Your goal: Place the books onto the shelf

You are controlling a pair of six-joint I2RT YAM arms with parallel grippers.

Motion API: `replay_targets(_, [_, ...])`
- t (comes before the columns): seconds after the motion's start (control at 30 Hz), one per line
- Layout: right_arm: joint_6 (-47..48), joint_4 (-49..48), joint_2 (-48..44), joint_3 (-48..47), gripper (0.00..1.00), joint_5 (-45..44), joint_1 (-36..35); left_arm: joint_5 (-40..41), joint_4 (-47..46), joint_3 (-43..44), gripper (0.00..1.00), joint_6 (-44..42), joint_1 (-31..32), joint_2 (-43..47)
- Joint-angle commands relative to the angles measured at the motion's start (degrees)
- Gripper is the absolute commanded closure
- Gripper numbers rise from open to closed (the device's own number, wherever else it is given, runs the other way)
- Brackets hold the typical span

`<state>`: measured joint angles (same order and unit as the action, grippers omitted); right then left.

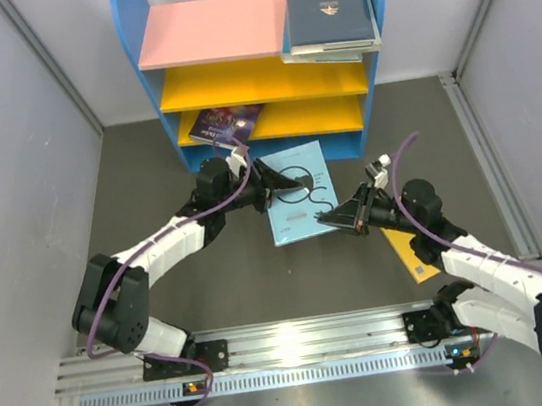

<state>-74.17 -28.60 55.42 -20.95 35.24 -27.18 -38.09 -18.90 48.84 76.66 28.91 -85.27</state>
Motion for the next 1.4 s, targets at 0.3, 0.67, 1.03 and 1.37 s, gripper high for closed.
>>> replay_targets(0.3, [7.8, 6.1, -1.6, -7.4, 1.00, 4.8, 16.2, -1.4, 13.1, -7.5, 0.01, -8.5, -2.5, 13.6])
replay_targets(0.67, [8.6, 5.7, 2.7, -16.2, 1.00, 10.1, 17.8, 0.4, 26.7, -11.4, 0.01, -14.3, -6.7, 25.6])
replay_targets(1.03, [8.4, 8.9, 3.6, -26.1, 1.00, 12.1, 17.9, -0.5, 25.1, -12.4, 0.01, -14.3, -7.0, 24.1])
replay_targets(1.37, [6.7, 6.5, 16.4, -36.7, 1.00, 8.9, 22.2, -0.7, 25.1, -11.6, 0.02, -14.4, -7.0, 24.0])
